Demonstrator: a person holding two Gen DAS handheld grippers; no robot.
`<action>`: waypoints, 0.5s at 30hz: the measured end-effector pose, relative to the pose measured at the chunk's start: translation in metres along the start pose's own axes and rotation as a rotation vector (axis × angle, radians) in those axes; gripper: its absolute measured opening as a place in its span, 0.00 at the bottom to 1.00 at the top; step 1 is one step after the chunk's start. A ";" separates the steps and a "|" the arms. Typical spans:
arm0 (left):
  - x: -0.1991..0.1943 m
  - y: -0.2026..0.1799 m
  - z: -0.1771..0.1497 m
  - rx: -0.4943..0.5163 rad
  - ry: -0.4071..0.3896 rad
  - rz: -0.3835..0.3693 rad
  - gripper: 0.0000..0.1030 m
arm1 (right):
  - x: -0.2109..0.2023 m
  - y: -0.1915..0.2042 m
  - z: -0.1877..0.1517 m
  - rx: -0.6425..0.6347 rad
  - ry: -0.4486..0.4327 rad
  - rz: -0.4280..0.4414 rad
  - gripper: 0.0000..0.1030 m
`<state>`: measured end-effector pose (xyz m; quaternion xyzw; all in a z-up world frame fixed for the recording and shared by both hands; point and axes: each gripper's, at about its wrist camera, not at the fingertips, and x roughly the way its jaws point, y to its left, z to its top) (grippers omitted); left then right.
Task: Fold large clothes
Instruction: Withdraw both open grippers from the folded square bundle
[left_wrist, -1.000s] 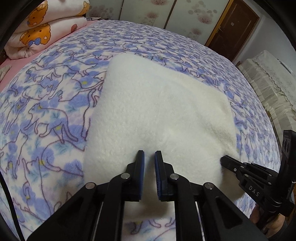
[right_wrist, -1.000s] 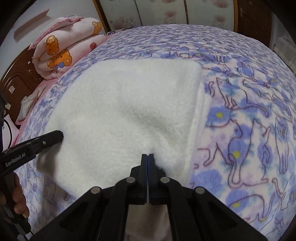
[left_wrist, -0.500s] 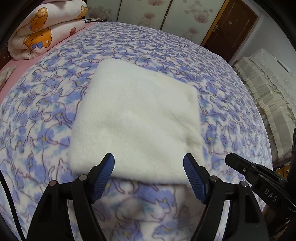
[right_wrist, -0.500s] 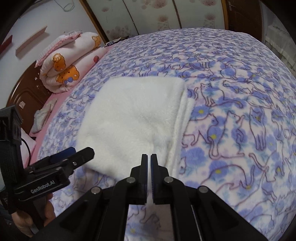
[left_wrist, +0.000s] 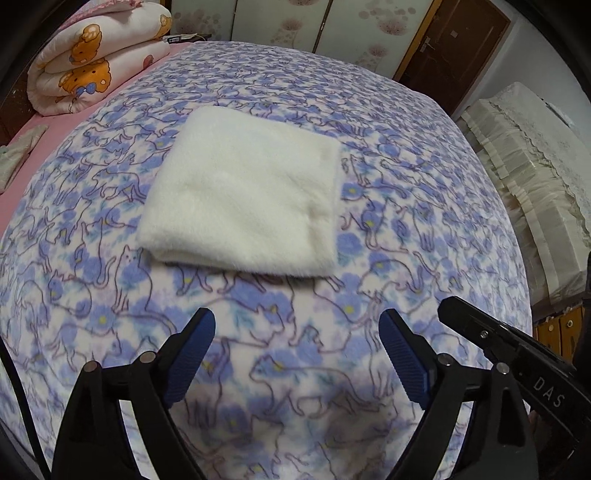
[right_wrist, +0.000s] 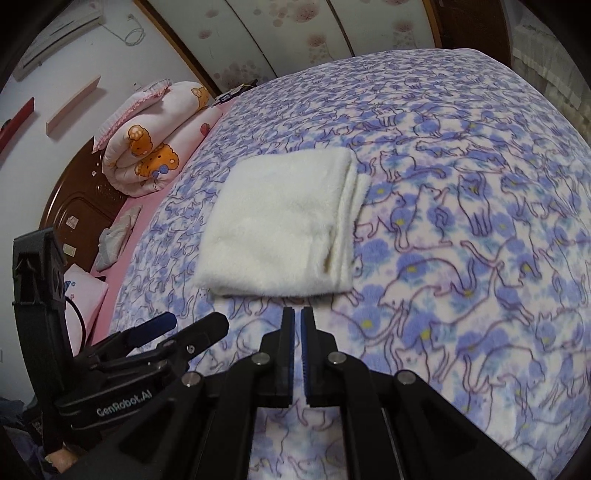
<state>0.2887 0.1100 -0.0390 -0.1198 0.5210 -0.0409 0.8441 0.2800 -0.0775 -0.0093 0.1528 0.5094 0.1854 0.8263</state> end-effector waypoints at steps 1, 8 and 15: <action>-0.004 -0.003 -0.005 0.002 -0.002 -0.003 0.88 | -0.005 -0.001 -0.004 0.011 -0.001 0.008 0.05; -0.024 -0.028 -0.040 0.038 -0.024 -0.015 0.91 | -0.036 -0.024 -0.039 0.064 -0.039 0.027 0.27; -0.016 -0.050 -0.068 0.097 -0.067 0.018 0.91 | -0.040 -0.051 -0.072 0.072 -0.082 -0.004 0.33</action>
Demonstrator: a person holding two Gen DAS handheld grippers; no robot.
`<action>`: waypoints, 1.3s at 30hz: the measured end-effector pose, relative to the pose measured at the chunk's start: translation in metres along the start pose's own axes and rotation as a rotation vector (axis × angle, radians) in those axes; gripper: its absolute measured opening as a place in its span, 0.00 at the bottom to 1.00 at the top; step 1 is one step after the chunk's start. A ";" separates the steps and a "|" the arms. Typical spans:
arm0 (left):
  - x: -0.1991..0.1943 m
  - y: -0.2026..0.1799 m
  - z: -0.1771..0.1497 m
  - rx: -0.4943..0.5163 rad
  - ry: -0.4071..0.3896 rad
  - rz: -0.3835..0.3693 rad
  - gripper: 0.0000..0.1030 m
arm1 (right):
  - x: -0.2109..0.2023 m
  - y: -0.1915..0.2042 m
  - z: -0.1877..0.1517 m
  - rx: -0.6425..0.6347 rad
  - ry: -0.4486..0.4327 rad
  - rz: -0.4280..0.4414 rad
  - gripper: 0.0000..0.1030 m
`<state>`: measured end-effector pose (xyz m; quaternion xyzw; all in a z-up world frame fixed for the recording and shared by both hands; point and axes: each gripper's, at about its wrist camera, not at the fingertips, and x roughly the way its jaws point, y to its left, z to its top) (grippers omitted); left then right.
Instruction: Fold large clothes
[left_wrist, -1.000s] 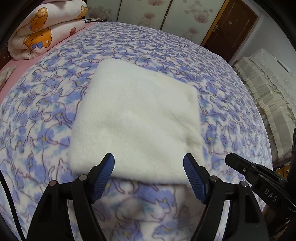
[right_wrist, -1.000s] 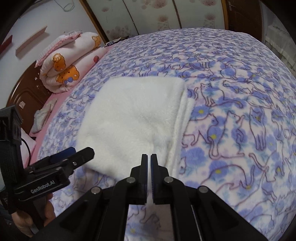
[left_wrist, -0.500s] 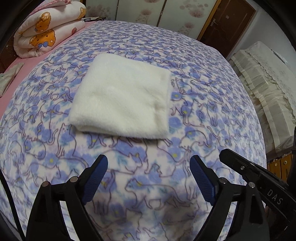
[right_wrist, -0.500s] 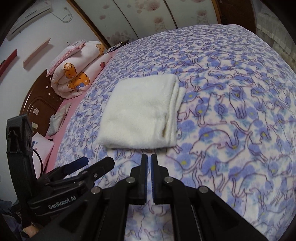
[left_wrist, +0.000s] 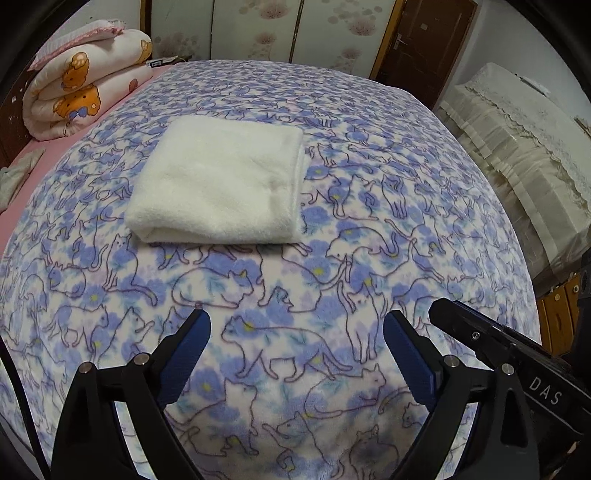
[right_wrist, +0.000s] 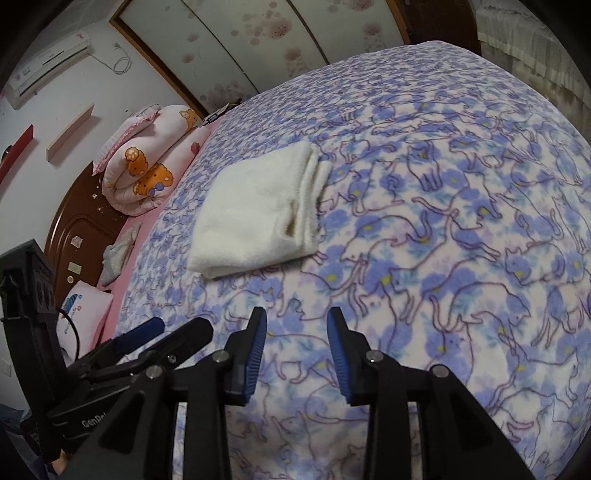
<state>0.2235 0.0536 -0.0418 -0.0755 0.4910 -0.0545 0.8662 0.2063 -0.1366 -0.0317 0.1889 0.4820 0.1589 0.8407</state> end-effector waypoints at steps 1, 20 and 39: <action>0.002 -0.002 -0.003 -0.002 -0.007 0.000 0.91 | 0.000 -0.004 -0.004 0.004 -0.008 -0.007 0.33; -0.105 -0.075 -0.110 0.081 -0.144 0.078 0.91 | -0.112 -0.011 -0.080 0.011 -0.135 -0.070 0.40; -0.152 -0.096 -0.161 0.130 -0.155 0.108 0.91 | -0.184 -0.022 -0.145 -0.051 -0.182 -0.201 0.44</action>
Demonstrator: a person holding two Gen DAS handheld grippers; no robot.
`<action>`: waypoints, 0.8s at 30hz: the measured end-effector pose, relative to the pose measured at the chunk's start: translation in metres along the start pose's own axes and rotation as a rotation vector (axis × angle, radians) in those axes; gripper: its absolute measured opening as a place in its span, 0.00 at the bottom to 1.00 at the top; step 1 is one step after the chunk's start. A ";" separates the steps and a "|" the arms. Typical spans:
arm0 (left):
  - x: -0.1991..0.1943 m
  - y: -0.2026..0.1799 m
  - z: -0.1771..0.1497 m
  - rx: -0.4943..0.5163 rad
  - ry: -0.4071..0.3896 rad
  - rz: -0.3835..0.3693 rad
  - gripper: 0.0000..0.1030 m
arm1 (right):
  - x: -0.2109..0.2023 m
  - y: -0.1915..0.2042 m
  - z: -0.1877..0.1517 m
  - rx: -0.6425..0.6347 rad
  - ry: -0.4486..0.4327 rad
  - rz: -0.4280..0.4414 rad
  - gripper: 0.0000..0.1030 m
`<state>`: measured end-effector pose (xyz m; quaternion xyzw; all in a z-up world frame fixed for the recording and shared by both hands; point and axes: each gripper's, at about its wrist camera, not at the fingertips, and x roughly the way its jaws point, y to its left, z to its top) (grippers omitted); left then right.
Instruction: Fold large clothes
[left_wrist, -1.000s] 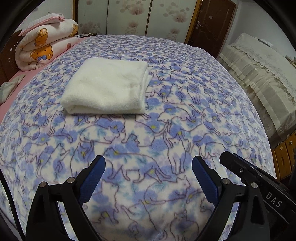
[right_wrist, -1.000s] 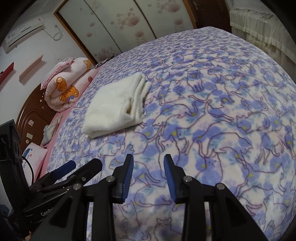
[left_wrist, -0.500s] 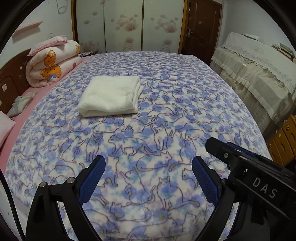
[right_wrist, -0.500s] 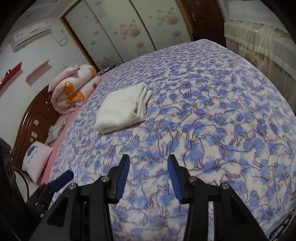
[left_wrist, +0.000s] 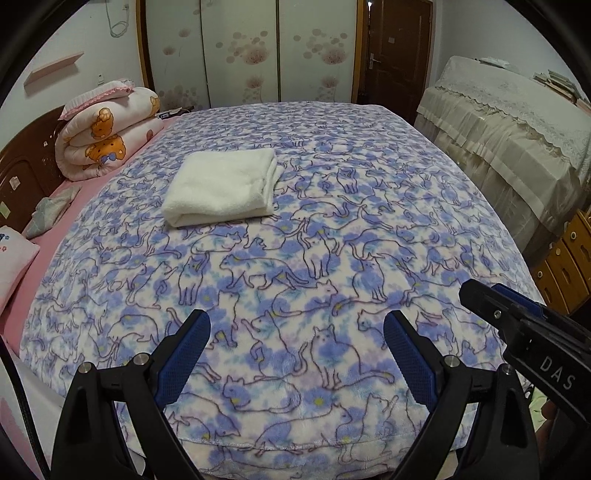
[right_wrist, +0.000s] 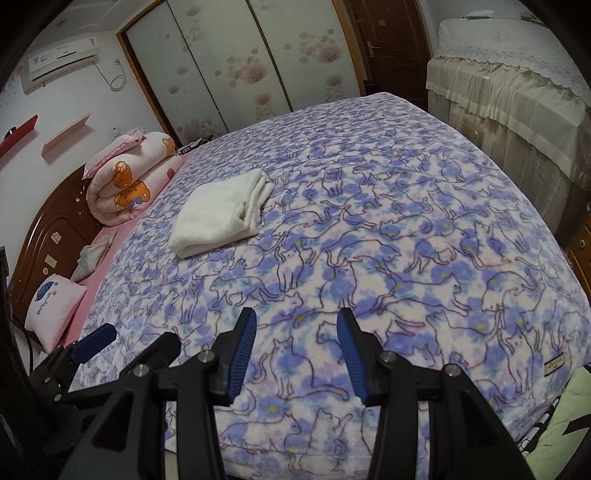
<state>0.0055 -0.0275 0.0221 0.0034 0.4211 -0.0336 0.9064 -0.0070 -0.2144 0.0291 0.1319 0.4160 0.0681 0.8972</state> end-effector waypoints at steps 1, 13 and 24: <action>0.000 0.000 0.000 0.000 0.001 0.003 0.91 | -0.001 -0.001 -0.001 -0.003 0.000 -0.003 0.44; -0.008 0.001 -0.002 -0.011 -0.005 0.001 0.91 | -0.012 0.000 -0.007 -0.025 -0.009 -0.008 0.44; -0.009 0.003 -0.003 -0.010 -0.003 -0.003 0.91 | -0.019 0.009 -0.009 -0.047 -0.011 -0.004 0.44</action>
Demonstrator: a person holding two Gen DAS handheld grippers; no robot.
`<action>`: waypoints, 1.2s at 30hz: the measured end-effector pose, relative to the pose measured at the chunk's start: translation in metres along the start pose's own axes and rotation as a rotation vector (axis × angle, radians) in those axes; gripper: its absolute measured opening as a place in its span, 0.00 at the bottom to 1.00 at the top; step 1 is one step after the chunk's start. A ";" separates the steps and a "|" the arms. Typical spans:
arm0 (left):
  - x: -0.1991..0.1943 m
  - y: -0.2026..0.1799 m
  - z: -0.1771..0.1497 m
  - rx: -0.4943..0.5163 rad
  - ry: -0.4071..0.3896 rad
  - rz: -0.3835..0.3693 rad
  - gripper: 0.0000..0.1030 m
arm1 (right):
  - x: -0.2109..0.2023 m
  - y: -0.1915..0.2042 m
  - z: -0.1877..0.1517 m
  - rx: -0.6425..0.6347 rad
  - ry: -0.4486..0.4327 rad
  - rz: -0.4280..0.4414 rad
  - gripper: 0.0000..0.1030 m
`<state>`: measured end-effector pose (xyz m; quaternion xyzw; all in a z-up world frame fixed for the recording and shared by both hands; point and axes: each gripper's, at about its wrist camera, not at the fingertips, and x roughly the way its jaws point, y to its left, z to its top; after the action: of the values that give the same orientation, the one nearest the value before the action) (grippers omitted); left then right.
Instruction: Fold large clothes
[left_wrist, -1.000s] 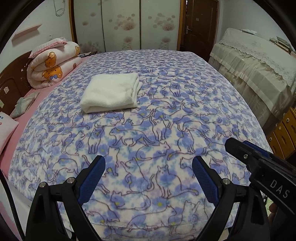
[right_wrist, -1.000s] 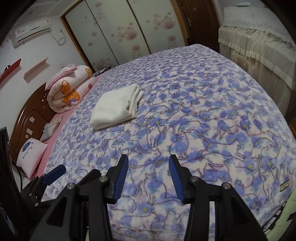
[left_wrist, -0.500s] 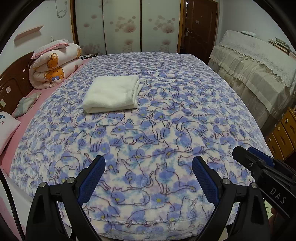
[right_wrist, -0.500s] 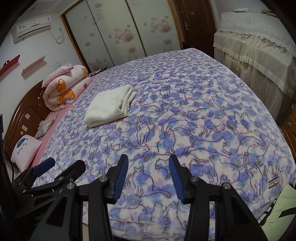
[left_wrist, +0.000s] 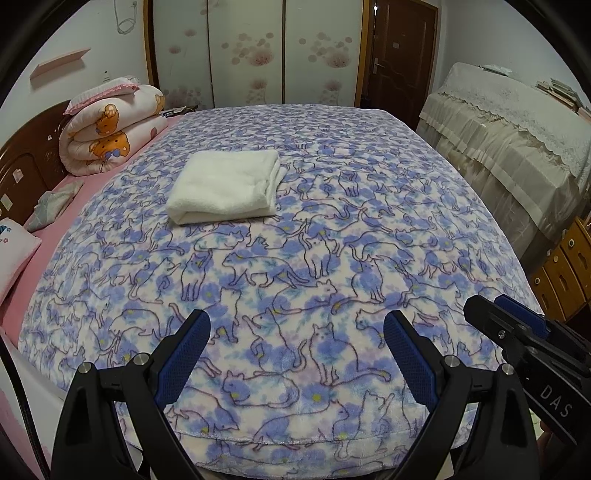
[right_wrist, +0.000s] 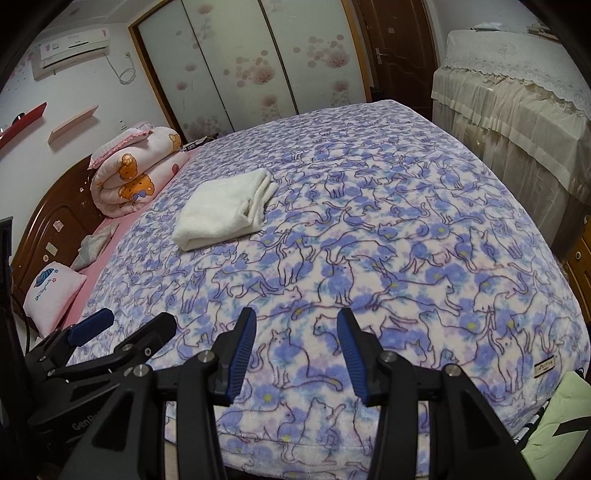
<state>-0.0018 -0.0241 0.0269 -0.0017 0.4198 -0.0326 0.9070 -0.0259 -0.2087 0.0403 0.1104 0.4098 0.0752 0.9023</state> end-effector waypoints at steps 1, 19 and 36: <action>-0.001 0.000 0.000 0.000 0.001 0.000 0.91 | 0.000 0.000 0.000 0.000 -0.001 -0.001 0.44; 0.001 -0.003 -0.001 -0.018 0.013 0.002 0.91 | 0.006 0.004 0.003 0.000 0.014 0.001 0.44; 0.012 -0.001 -0.002 -0.031 0.029 -0.011 0.91 | 0.009 0.009 0.002 -0.004 0.017 -0.001 0.44</action>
<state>0.0043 -0.0253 0.0162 -0.0177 0.4335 -0.0308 0.9005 -0.0191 -0.1986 0.0369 0.1076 0.4175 0.0765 0.8991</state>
